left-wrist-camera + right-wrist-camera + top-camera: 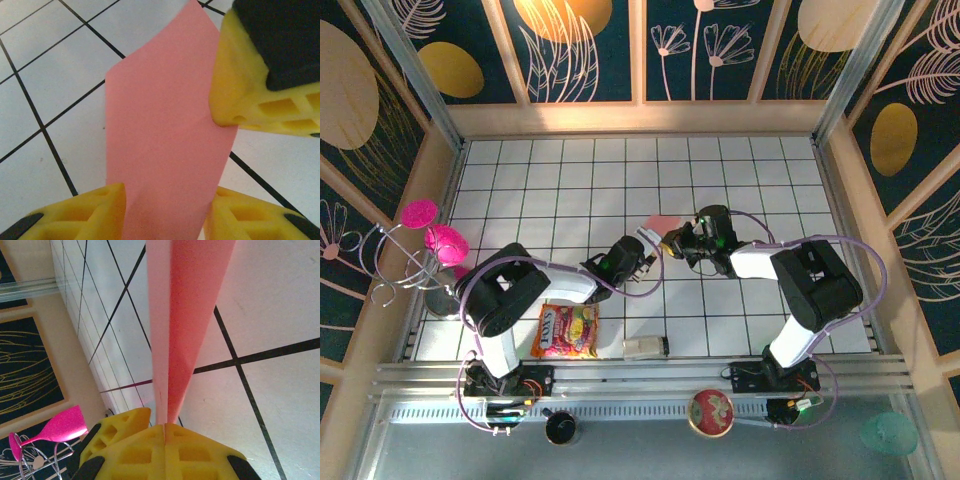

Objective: Fold a paper plane with a square sheet of paper (pick it up from the middle)
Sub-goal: Fold the wing for the fifth time at the center of the table.

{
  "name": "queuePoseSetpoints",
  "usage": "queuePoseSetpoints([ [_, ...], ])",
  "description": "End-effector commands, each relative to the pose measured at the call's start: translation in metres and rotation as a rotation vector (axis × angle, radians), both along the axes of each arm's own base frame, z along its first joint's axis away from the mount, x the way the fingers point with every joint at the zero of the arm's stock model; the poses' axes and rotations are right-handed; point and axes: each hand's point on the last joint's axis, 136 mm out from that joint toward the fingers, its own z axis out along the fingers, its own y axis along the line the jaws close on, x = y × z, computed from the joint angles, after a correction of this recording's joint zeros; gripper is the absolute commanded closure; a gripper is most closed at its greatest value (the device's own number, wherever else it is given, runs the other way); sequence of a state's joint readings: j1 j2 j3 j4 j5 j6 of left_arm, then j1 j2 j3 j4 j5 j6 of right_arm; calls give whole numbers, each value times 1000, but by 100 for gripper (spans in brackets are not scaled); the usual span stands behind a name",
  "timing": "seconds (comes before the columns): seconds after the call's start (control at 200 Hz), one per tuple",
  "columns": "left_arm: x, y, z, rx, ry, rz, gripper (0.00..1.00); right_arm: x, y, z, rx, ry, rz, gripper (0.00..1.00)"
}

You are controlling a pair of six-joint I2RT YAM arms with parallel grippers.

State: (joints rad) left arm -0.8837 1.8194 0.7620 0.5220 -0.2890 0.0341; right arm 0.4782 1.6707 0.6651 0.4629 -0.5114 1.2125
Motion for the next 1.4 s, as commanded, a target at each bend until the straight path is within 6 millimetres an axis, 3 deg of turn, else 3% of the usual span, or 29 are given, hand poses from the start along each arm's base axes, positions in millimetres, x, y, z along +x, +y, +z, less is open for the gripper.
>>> queuePoseSetpoints([
  [0.0,-4,-2,-9,17,1,-33,56,7,2,15,27,-19,1,97],
  [0.33,-5,-2,-14,31,7,-41,67,7,3,15,20,-16,14,93],
  [0.43,-7,-3,-16,22,20,-44,72,8,-2,15,-6,-23,1,78],
  [0.556,-14,-4,-21,-2,51,-63,76,14,-26,13,-122,-50,-61,56],
  [0.656,-18,-6,-25,-22,78,-75,79,21,-48,17,-197,-80,-107,50],
  [0.796,-24,-10,-28,-46,109,-94,81,26,-77,23,-261,-114,-162,48],
  [0.946,-30,-16,-32,-75,161,-113,83,27,-94,26,-307,-133,-185,48],
  [1.251,-34,-25,-32,-202,325,-89,85,20,-105,22,-379,-175,-159,48],
  [1.397,-31,-23,-29,-311,426,-56,85,15,-98,20,-369,-224,-84,47],
])
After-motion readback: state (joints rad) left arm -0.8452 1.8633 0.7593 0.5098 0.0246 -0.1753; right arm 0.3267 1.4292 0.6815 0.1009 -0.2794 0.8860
